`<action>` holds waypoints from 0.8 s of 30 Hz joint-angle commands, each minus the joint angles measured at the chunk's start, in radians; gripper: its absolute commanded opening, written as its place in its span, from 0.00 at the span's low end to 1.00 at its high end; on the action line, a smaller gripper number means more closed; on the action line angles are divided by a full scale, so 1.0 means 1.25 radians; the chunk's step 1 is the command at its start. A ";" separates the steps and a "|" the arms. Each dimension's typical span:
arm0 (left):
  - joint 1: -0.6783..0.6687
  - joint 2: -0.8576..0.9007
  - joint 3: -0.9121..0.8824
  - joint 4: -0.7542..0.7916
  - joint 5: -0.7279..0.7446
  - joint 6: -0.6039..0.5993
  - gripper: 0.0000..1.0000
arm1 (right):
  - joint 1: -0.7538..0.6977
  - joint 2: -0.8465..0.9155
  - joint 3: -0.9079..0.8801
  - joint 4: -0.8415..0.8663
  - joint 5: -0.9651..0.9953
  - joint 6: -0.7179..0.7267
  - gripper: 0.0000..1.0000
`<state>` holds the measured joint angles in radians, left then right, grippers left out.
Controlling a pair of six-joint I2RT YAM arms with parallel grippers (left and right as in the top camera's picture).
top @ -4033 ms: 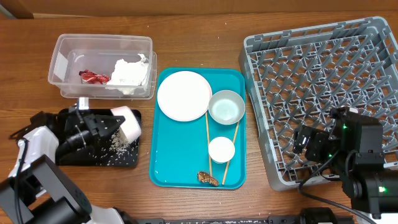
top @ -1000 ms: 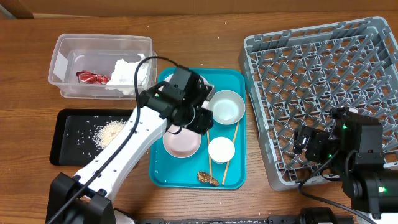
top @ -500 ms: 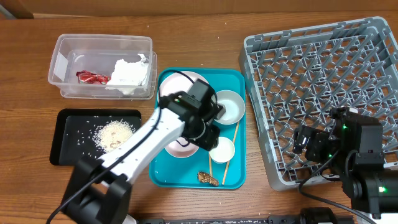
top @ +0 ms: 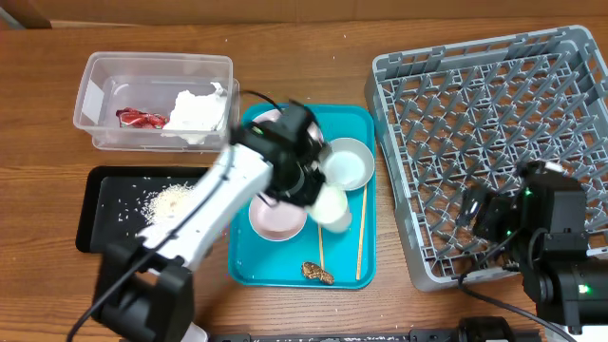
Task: Sort waste into correct bins and load items into the dishwasher
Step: 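Grasp the white cup with left gripper and lift it toward the right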
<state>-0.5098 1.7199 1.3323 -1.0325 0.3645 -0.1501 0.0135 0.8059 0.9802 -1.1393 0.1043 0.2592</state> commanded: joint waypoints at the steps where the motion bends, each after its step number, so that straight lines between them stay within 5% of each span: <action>1: 0.130 -0.045 0.082 0.018 0.230 0.012 0.04 | -0.003 0.003 0.019 0.073 0.061 0.048 1.00; 4: 0.211 -0.041 0.081 0.083 0.457 -0.005 0.04 | -0.003 0.038 0.019 0.137 -0.101 0.013 1.00; 8: 0.280 -0.023 0.081 0.142 0.704 -0.030 0.04 | -0.003 0.125 0.019 0.201 -0.609 -0.174 1.00; 13: 0.281 -0.010 0.081 0.139 0.776 -0.027 0.04 | -0.001 0.256 0.019 0.255 -1.095 -0.298 1.00; 24: 0.199 -0.010 0.081 0.163 0.776 -0.030 0.04 | -0.001 0.390 0.019 0.324 -1.311 -0.378 1.00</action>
<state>-0.2401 1.6955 1.4212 -0.8360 1.2991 -0.1814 0.0143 1.2961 0.9825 -0.7517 -1.3617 -0.1387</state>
